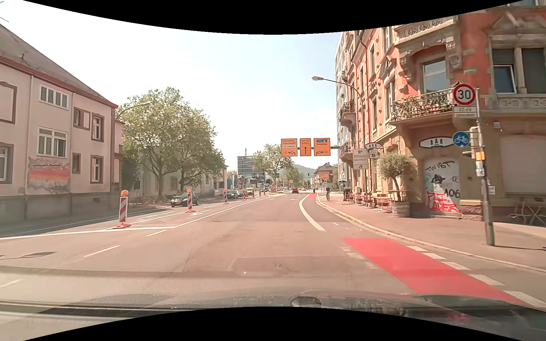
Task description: Follow the waypoints while adhering to traffic rules and regulations
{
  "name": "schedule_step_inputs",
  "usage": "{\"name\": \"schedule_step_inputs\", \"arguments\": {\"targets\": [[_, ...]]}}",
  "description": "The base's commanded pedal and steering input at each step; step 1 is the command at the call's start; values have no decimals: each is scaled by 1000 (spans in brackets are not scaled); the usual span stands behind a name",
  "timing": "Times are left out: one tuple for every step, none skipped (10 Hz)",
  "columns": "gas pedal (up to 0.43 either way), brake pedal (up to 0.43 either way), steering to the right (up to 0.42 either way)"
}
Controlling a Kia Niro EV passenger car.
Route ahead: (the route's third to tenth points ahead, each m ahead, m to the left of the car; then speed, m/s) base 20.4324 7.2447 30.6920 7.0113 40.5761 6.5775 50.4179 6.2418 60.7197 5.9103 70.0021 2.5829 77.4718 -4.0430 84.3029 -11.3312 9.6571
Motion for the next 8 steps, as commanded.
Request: {"name": "schedule_step_inputs", "arguments": {"targets": [[280,0,-1],[268,0,-1],[248,0,-1],[228,0,-1],[189,0,-1],[169,0,-1],[169,0,-1],[157,0,-1]]}}
